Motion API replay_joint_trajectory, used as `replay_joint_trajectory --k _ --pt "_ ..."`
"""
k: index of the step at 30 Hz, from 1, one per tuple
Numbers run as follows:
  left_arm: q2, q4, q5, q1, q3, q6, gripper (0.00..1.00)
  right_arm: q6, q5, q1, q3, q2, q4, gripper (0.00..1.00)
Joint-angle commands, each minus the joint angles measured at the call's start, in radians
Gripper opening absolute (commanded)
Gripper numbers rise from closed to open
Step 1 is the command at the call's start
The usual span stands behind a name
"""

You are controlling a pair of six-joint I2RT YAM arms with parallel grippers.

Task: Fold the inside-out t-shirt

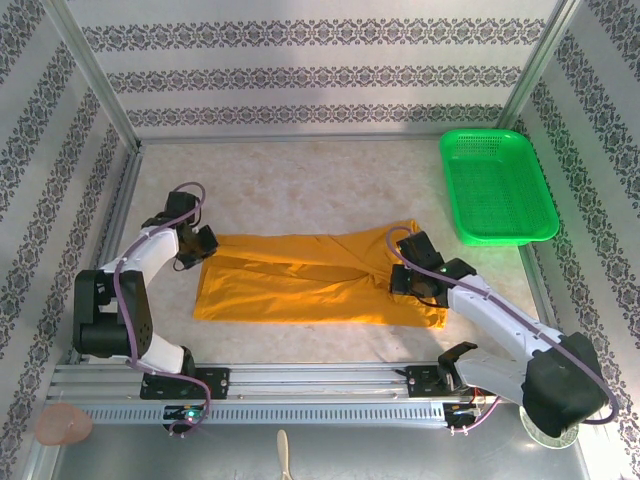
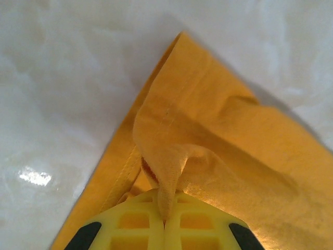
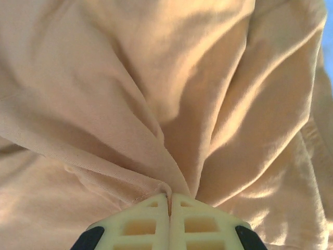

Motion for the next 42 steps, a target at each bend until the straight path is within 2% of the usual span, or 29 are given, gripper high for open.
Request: replay_joint_trajectory --k 1,2,3,6,8,11,15,18,21,27,29,32,34,38,42 --pt "-0.049 -0.039 -0.015 0.019 -0.007 0.033 0.13 0.02 -0.034 0.001 -0.028 -0.036 -0.022 0.26" --pt "-0.059 -0.049 -0.027 0.032 -0.004 0.037 0.25 0.024 -0.04 0.001 -0.026 -0.047 -0.03 0.36" --pt "-0.076 -0.059 -0.036 0.046 0.007 0.043 0.34 0.023 -0.042 -0.001 -0.018 -0.059 -0.04 0.41" --pt "-0.118 -0.072 -0.049 0.077 0.051 0.047 0.46 0.014 -0.063 -0.015 0.037 -0.086 -0.058 0.41" --pt "-0.118 -0.085 -0.025 0.076 0.111 0.049 0.47 0.001 -0.085 -0.035 0.084 -0.075 -0.056 0.39" --pt "-0.086 -0.045 0.073 0.048 0.181 0.015 0.46 -0.03 -0.123 -0.07 0.154 -0.002 -0.021 0.27" --pt "0.036 0.006 0.135 -0.082 0.292 -0.027 0.45 -0.051 -0.168 -0.088 0.243 0.158 0.07 0.09" --pt "0.134 0.094 0.189 -0.156 0.308 -0.091 0.44 -0.006 -0.226 -0.08 0.254 0.261 0.168 0.06" --pt "0.213 0.17 0.212 -0.179 0.264 -0.142 0.43 0.076 -0.269 -0.074 0.203 0.334 0.277 0.05" --pt "0.254 0.21 0.145 -0.169 0.119 -0.148 0.43 0.289 -0.233 -0.068 -0.02 0.356 0.452 0.11" --pt "0.254 0.215 0.123 -0.156 0.087 -0.141 0.43 0.349 -0.19 -0.07 -0.077 0.339 0.45 0.19" --pt "0.26 0.206 0.089 -0.135 0.073 -0.12 0.43 0.422 -0.121 -0.085 -0.144 0.281 0.424 0.21" --pt "0.27 0.196 0.072 -0.12 0.075 -0.1 0.43 0.456 -0.092 -0.096 -0.179 0.227 0.418 0.28" --pt "0.274 0.177 0.065 -0.096 0.099 -0.06 0.42 0.416 -0.11 -0.109 -0.175 0.094 0.399 0.32" --pt "0.228 0.155 0.093 -0.095 0.141 -0.04 0.42 0.329 -0.195 -0.116 -0.12 -0.008 0.382 0.33"
